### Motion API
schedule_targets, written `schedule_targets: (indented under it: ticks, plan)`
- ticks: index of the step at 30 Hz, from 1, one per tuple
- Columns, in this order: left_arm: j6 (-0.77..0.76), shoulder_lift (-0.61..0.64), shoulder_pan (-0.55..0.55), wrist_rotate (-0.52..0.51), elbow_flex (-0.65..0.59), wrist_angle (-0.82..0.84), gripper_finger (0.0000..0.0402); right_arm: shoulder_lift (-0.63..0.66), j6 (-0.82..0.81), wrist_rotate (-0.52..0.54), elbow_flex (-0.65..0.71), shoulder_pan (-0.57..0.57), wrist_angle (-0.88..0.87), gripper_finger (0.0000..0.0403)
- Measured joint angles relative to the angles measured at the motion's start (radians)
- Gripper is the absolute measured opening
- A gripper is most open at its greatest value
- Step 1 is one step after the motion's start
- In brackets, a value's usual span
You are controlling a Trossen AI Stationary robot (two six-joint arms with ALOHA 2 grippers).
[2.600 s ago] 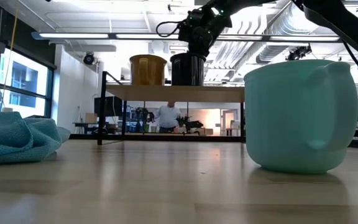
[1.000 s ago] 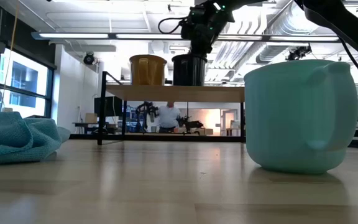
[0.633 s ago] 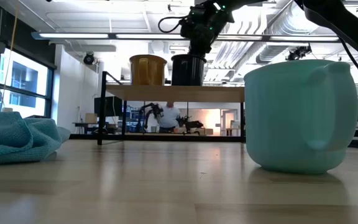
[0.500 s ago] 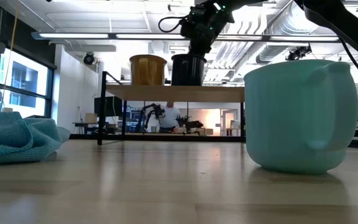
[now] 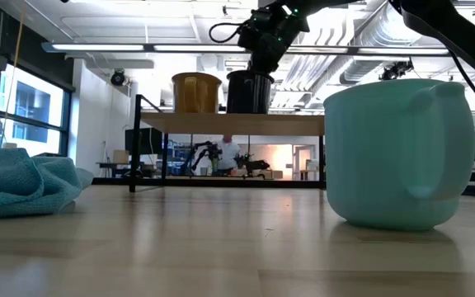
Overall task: Stack small to large cups/mugs on shelf
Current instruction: Put the black cup on the shelf
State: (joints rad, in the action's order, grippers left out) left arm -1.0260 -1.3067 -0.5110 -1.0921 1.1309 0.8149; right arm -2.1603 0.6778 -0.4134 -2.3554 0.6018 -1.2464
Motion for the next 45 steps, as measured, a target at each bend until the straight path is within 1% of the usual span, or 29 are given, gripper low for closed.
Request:
schedule_targets:
  ticks: [19, 25, 45]
  plan:
    - [0.000, 0.000, 0.000, 0.012, -0.001, -0.003, 0.0037, -0.011, -0.006, 0.024, 0.002, -0.004, 0.023, 0.0001]
    - [0.000, 0.000, 0.000, 0.030, -0.001, -0.003, 0.0037, -0.012, -0.005, 0.032, 0.002, 0.007, 0.038, 0.0001]
    - [0.008, 0.000, 0.000, 0.030, -0.001, -0.003, 0.0037, -0.012, 0.039, 0.047, 0.002, 0.015, 0.033, 0.0000]
